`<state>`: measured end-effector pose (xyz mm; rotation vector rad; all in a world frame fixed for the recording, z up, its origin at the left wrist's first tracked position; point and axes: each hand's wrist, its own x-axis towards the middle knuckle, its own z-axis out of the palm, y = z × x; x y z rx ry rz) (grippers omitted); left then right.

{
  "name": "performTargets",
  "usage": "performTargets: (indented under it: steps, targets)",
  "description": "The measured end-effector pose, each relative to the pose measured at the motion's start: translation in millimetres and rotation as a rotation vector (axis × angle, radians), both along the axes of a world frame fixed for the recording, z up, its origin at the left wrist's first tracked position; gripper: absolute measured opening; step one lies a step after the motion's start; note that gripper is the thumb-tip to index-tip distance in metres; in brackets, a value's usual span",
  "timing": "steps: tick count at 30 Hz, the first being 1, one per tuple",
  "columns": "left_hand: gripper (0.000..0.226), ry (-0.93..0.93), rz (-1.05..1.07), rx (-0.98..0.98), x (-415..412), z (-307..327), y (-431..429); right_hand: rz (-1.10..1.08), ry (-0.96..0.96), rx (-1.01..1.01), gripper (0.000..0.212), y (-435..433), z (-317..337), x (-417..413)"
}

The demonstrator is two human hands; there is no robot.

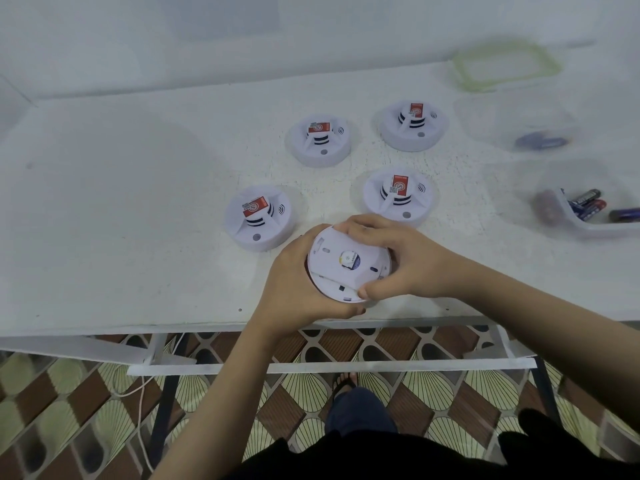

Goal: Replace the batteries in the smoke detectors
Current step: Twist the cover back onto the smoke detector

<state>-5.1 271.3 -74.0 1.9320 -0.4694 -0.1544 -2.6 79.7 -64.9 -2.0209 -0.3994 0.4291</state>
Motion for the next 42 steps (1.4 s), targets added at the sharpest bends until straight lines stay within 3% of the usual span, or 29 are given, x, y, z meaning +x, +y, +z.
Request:
performTargets:
  steps: [16, 21, 24, 27, 33, 42]
  targets:
    - [0.076, -0.001, -0.011, 0.008, 1, 2, 0, 0.069, 0.012, -0.070, 0.075, -1, 14, 2]
    - [0.084, -0.029, -0.006, 0.008, 1, -2, 1, 0.004, -0.255, -0.304, 0.078, -7, 24, -7]
    - [0.089, -0.049, 0.000, 0.010, 0, -4, 1, -0.016, -0.479, -0.475, 0.069, -5, 31, -11]
    - [0.089, -0.061, 0.001, 0.029, 0, -4, 0, 0.036, -0.537, -0.588, 0.063, -1, 38, -9]
    - [0.076, -0.076, 0.011, 0.026, -3, -3, -1, 0.004, -0.517, -0.542, 0.062, 2, 47, -9]
    - [0.086, -0.140, 0.092, -0.016, -6, -5, -2, -0.220, -0.495, -0.416, 0.064, -51, 21, -50]
